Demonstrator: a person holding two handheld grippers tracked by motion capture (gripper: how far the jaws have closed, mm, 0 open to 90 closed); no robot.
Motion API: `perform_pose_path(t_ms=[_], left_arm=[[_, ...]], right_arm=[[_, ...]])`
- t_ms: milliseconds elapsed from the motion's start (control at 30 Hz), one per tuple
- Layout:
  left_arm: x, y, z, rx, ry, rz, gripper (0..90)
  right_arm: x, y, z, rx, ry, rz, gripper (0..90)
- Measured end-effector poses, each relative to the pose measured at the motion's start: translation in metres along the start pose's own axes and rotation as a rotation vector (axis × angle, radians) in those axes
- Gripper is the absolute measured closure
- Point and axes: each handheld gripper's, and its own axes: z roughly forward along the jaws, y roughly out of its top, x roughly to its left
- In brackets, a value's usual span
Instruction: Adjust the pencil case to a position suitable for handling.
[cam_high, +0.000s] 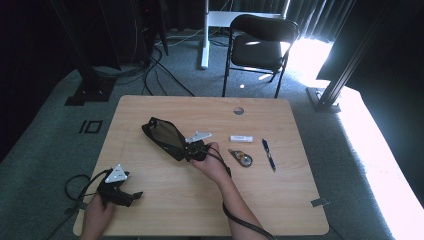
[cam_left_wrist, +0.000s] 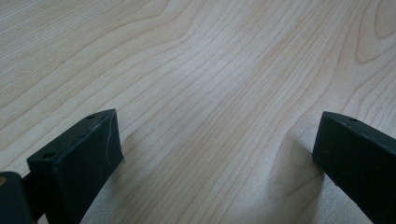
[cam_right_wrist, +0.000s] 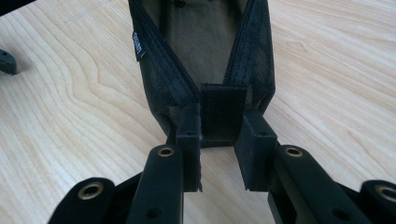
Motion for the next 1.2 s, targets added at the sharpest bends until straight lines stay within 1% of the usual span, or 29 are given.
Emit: perform_pose_path(t_ms=[67,133,233,367,433,500,533,567,633,667,733,767,833,900,933,1167,1200], left_arm=[[0.0,0.0,0.0,0.0,0.0,0.0,1.5],[0.0,0.0,0.0,0.0,0.0,0.0,1.5],[0.0,0.0,0.0,0.0,0.0,0.0,1.5],[0.0,0.0,0.0,0.0,0.0,0.001,1.5],[0.0,0.0,0.0,0.0,0.0,0.001,1.5],[0.0,0.0,0.0,0.0,0.0,0.0,1.5],[0.0,0.0,0.0,0.0,0.0,0.001,1.5],[0.0,0.0,0.0,0.0,0.0,0.0,1.5],[0.0,0.0,0.0,0.0,0.0,0.001,1.5],[0.0,0.0,0.0,0.0,0.0,0.0,1.5],[0.0,0.0,0.0,0.0,0.0,0.001,1.5],[0.0,0.0,0.0,0.0,0.0,0.001,1.5],[0.0,0.0,0.0,0.0,0.0,0.0,1.5],[0.0,0.0,0.0,0.0,0.0,0.0,1.5],[0.0,0.0,0.0,0.0,0.0,0.0,1.5],[0.0,0.0,0.0,-0.001,-0.001,0.001,1.5],[0.0,0.0,0.0,0.0,-0.001,0.001,1.5]], right_arm=[[0.0,-0.004,-0.005,-0.004,-0.006,0.006,72.5],[-0.001,-0.009,-0.01,-0.009,-0.008,0.024,72.5],[-0.001,-0.017,-0.017,-0.013,-0.009,0.028,72.6],[-0.002,-0.026,-0.029,-0.002,-0.003,0.028,72.6],[-0.001,-0.029,-0.036,0.019,-0.007,0.015,72.6],[0.0,-0.034,-0.043,0.018,-0.007,0.021,72.7],[0.001,-0.036,-0.045,0.028,-0.002,0.02,72.7],[0.001,-0.039,-0.048,0.022,0.002,0.025,72.7],[0.002,-0.044,-0.054,0.03,0.001,0.018,72.7],[0.002,-0.046,-0.058,0.024,-0.003,0.023,72.7],[0.003,-0.051,-0.064,0.024,-0.012,0.019,72.7],[0.003,-0.051,-0.064,0.024,-0.012,0.019,72.7],[0.002,-0.06,-0.071,0.018,-0.009,0.036,72.7],[0.002,-0.063,-0.073,0.01,-0.01,0.043,72.7],[0.003,-0.068,-0.079,0.014,-0.01,0.033,72.7],[-0.001,-0.081,-0.095,0.01,-0.017,0.067,72.8],[-0.001,-0.083,-0.097,0.015,-0.017,0.063,72.8]])
